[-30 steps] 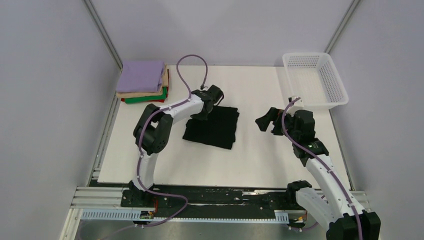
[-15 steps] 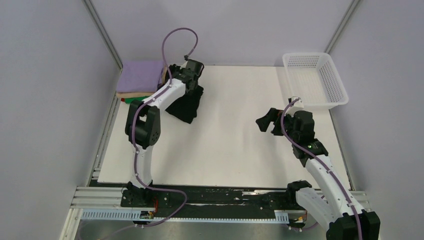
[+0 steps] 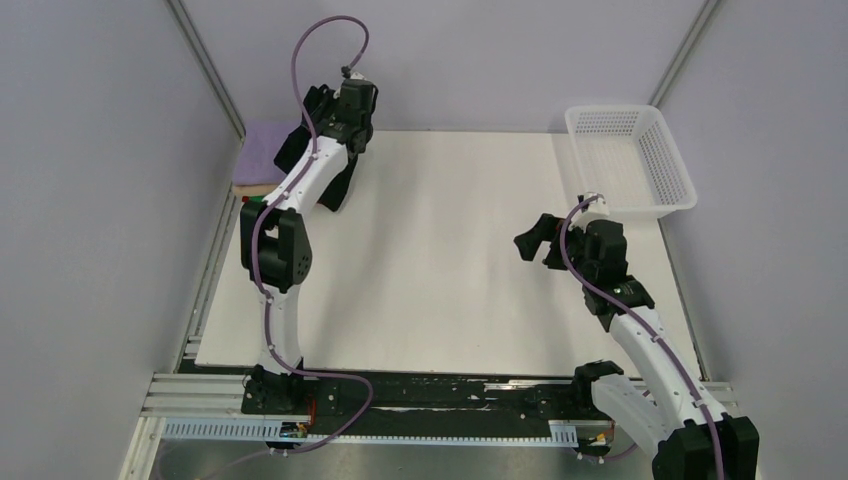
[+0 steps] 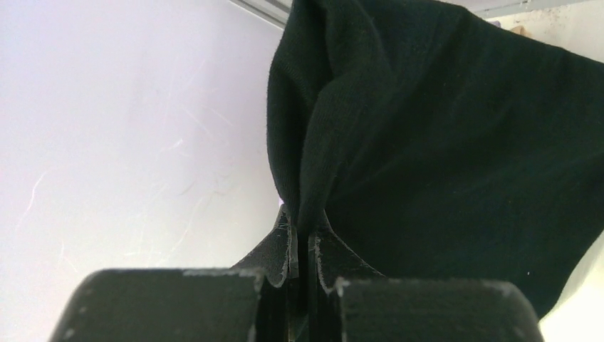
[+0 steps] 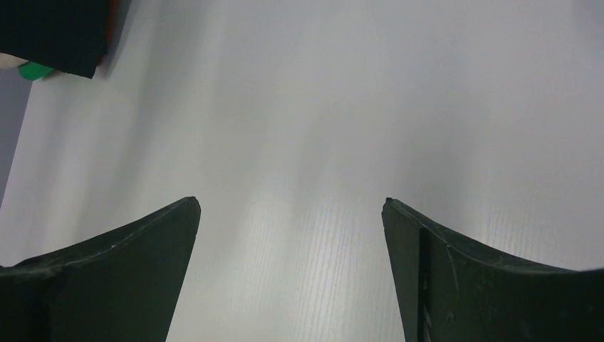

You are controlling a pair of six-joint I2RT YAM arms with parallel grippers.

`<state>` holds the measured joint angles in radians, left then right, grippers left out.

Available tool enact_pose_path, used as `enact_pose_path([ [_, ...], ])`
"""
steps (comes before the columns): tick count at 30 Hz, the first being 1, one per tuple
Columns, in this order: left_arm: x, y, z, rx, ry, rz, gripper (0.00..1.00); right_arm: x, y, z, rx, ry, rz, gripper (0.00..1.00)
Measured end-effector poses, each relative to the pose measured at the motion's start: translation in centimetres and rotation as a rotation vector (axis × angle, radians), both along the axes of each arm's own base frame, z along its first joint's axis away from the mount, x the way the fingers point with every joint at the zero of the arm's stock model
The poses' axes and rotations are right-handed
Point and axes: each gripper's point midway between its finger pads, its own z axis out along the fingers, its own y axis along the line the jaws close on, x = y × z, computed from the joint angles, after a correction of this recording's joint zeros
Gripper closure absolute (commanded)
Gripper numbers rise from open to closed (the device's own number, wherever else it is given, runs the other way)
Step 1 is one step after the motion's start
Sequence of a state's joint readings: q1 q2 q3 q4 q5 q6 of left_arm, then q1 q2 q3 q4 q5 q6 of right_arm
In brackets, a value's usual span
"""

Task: Fold and stack the t-shirts
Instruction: Put the neatly folded tshirt into the corner of the board with the left arm

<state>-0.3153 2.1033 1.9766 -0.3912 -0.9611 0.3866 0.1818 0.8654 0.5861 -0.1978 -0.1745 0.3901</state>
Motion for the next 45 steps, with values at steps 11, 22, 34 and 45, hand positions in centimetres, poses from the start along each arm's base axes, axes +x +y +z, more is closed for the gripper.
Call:
enact_pose_path([
  [11, 0.6, 0.1, 6.0, 0.002, -0.110, -0.005, 1.00, 0.2, -0.3, -0.2, -0.008, 0.004, -0.015, 0.00],
  [22, 0.6, 2.2, 6.4, 0.000, -0.116, 0.028, 1.00, 0.3, -0.4, -0.6, -0.015, 0.017, -0.023, 0.00],
  [34, 2.0, 10.9, 3.7, -0.051, -0.081, 0.121, 1.00, 0.9, -1.5, -3.6, -0.069, 0.111, -0.080, 0.00],
  [45, 5.5, 16.4, -4.0, -0.118, -0.004, 0.153, 0.87, 1.1, -2.8, -5.1, -0.130, 0.166, -0.139, 0.00],
])
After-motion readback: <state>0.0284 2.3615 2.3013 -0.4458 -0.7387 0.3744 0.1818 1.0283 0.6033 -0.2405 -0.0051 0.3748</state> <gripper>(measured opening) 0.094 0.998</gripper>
